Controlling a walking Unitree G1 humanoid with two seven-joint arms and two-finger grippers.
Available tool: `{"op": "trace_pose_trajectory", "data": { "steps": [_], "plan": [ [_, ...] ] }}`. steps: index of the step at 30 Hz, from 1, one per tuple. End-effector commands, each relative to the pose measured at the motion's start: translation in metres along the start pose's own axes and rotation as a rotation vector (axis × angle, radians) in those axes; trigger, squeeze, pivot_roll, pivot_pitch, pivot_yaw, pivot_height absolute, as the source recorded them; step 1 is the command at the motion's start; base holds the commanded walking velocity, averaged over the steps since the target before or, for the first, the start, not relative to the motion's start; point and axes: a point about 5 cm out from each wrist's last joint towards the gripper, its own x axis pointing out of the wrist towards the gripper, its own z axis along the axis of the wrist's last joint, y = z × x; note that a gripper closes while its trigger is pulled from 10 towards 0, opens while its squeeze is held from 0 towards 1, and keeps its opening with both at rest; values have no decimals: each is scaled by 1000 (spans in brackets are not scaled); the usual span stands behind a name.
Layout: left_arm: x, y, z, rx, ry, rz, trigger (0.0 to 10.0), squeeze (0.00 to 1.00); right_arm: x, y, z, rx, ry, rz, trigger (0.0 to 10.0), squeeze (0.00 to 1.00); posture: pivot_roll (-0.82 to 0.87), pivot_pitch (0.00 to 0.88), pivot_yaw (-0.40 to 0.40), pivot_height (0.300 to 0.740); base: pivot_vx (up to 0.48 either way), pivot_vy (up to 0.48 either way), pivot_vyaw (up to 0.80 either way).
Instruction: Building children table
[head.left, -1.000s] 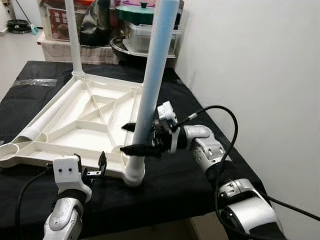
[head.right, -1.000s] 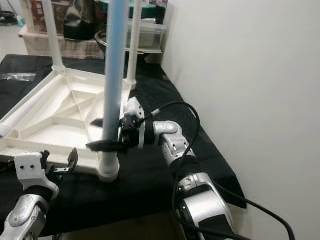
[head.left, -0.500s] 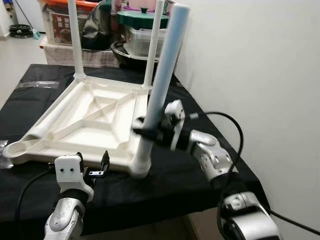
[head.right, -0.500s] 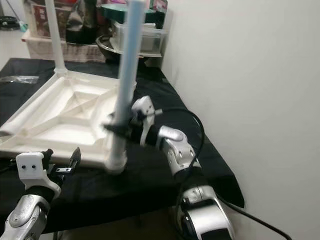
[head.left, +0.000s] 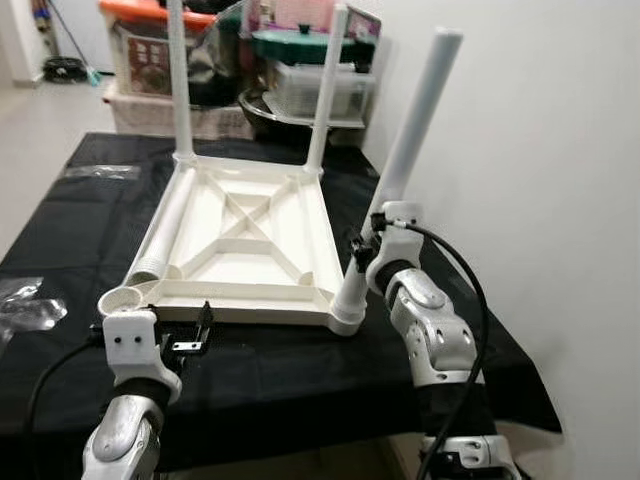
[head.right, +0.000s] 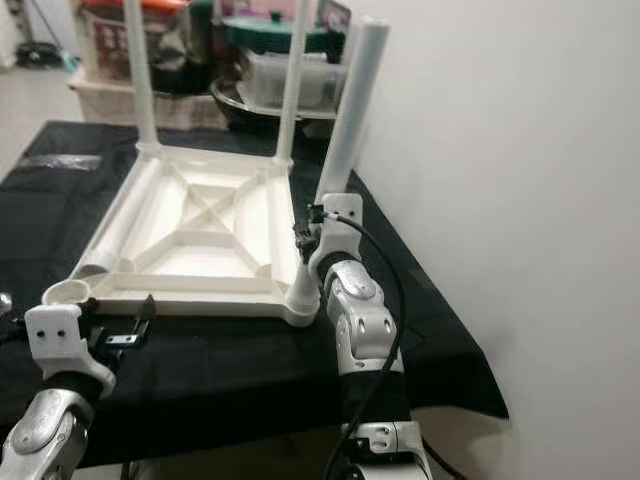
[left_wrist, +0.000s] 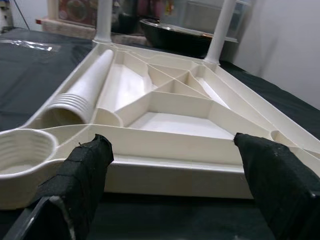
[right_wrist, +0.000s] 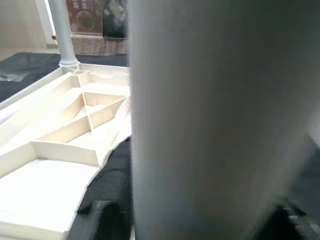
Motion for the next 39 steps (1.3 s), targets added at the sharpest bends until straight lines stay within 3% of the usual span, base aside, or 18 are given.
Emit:
{"op": "trace_pose_trajectory", "data": {
  "steps": [1, 2, 3, 8, 13, 17, 18, 23, 25, 26, 27, 28, 29, 31, 33, 37, 38, 39],
  "plan": [
    [1, -3, -3, -14, 12, -12, 10000, 0, 9, 0, 21, 8, -84, 86, 10000, 1000, 98, 0, -145, 740, 0, 0, 0],
    [2, -3, -3, -15, 10, -11, 10000, 0, 13, 6, 30, 41, -119, 194, 10000, 1000, 101, 0, -149, 740, 0, 0, 0],
    [2, -3, -3, -17, 7, -11, 10000, 0, 15, 9, 44, 73, -183, 355, 10000, 0, 101, 0, -151, 740, 0, 0, 0],
    [3, -4, -3, -19, 4, -11, 10000, 0, 13, 10, 57, 40, -265, 541, 10000, 0, 112, 0, -161, 740, 0, 0, 0],
    [4, -7, -2, -19, -6, -16, 10000, 0, -14, 21, 30, -60, -167, 1108, 10000, 0, 128, 0, -175, 740, 0, 0, 0],
    [4, -7, -2, -20, -6, -16, 10000, 0, -19, 25, 23, -75, -139, 1174, 9098, 0, 128, 0, -175, 740, 0, 0, 0],
    [3, -8, -2, -20, -8, -16, 10000, 0, -27, 33, 11, -100, -102, 1275, 0, 0, 136, 0, -186, 740, 0, 0, 0],
    [1, -8, -1, -23, -16, -12, 10000, 0, -29, 50, -6, -130, -36, 1257, 0, 0, 135, 0, -186, 740, 0, 0, 0],
    [0, -7, 0, -26, -20, -9, 10000, 0, 7, 43, -11, -105, 42, 785, 0, 0, 127, 0, -182, 740, 0, 0, 0],
    [0, -7, 0, -26, -20, -9, 10000, 0, 7, 43, -11, -105, 42, 785, 0, 0, 127, 0, -182, 740, 0, 0, 0],
    [0, -7, 0, -27, -20, -10, 10000, 0, 26, 11, -15, -4, 89, 301, 0, 0, 119, 0, -178, 740, 0, 0, 0],
    [0, -7, 0, -27, -20, -10, 10000, 0, 26, 11, -15, -4, 89, 301, 0, 0, 119, 0, -178, 740, 0, 0, 0],
    [0, -7, 0, -29, -19, -12, 10000, 0, 27, -14, -25, 22, 129, -31, 0, 0, 118, 0, -170, 740, 0, 0, 0],
    [-1, -7, -1, -30, -19, -13, 10000, 0, 23, -29, -31, 31, 148, -208, 0, 0, 117, 0, -168, 740, 0, 0, 0],
    [0, -8, -1, -29, -17, -17, 10000, 0, 15, -29, -34, 26, 137, -239, 0, 0, 111, 0, -163, 740, 0, 0, 0],
    [1, -9, -1, -25, -17, -25, 10000, 0, 1, 8, -24, 21, 57, -64, 0, 0, 110, 0, -161, 740, 0, 0, 0],
    [1, -9, -1, -25, -19, -25, 10000, 0, 0, 24, -15, 39, 13, 72, 10000, 0, 111, 0, -162, 740, 0, 0, 0],
    [1, -9, -1, -25, -19, -25, 10000, 0, 0, 24, -15, 39, 13, 72, 10000, 0, 111, 0, -162, 740, 0, 0, 0]
  ]
}}
